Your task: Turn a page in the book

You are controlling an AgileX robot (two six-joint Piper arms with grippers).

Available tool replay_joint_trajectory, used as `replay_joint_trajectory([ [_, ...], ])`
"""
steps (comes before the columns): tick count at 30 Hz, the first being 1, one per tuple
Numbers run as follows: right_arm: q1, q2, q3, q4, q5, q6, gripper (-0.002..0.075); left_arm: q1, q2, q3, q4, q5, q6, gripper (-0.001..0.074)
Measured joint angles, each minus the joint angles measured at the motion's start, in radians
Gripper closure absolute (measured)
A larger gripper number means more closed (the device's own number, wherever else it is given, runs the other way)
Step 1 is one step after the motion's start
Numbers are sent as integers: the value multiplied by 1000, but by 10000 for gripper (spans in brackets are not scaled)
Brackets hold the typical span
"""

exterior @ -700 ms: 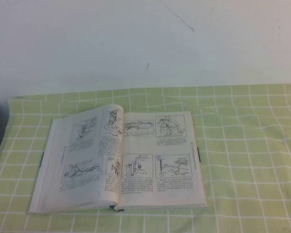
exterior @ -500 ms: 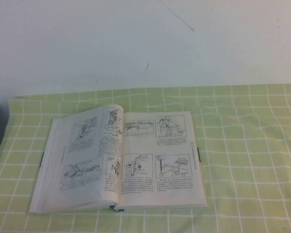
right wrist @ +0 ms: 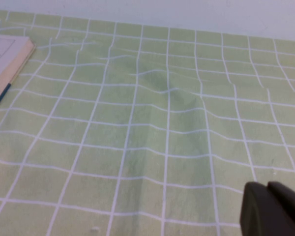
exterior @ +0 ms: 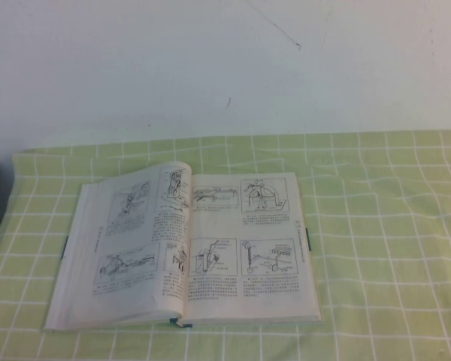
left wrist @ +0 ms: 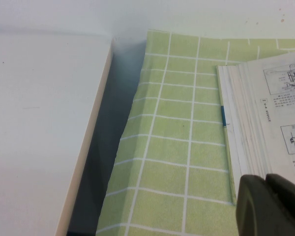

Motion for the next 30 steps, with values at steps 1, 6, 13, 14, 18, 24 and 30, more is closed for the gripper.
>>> replay_joint_trajectory([
  [1,0,0,0,0,0,0,729,0,0,0,0,0,0,738],
  [6,0,0,0,0,0,0,729,0,0,0,0,0,0,738],
  [13,0,0,0,0,0,0,729,0,0,0,0,0,0,738],
  [14,0,0,0,0,0,0,729,0,0,0,0,0,0,738],
  [18,0,0,0,0,0,0,729,0,0,0,0,0,0,738],
  [24,0,0,0,0,-2,0,729,0,0,2,0,-37,0,738],
  [30,0,0,0,0,-118,0,729,0,0,4,0,-188,0,738],
])
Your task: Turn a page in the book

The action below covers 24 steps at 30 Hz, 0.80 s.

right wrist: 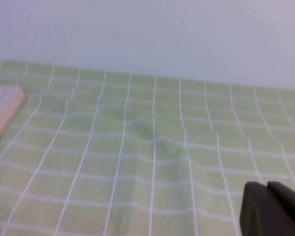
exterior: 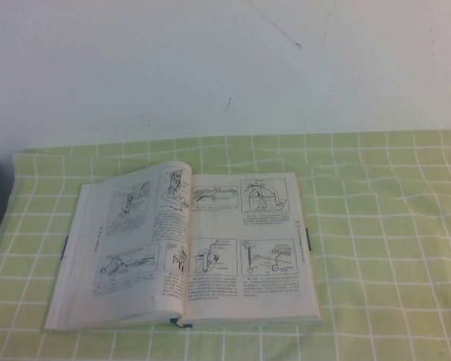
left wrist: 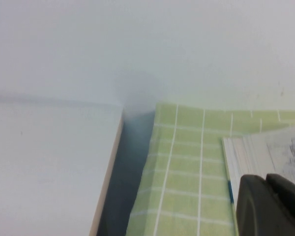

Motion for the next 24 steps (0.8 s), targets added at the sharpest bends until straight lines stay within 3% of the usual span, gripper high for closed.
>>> replay_joint_trajectory([
  [10,0,0,0,0,-338,0,729,0,0,0,0,-275,0,738],
  [24,0,0,0,10,-459,10,729,0,0,0,-10,-436,-54,738],
])
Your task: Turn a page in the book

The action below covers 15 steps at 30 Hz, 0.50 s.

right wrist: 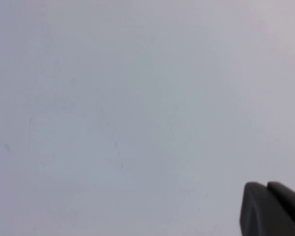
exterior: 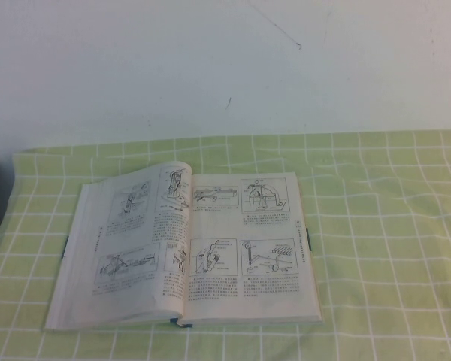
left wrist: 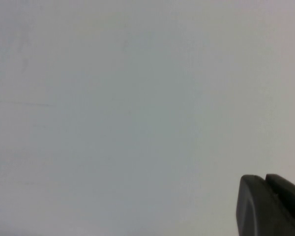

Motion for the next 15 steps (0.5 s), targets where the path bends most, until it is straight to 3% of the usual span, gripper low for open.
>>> replay_joint_trajectory([
  [5,0,0,-11,12,-122,5,729,0,-2,-42,17,52,-37,738],
  [9,0,0,-131,12,35,-4,729,0,16,-188,42,179,-43,738],
  [15,0,72,-333,12,269,-7,729,0,206,-420,47,434,-44,738],
])
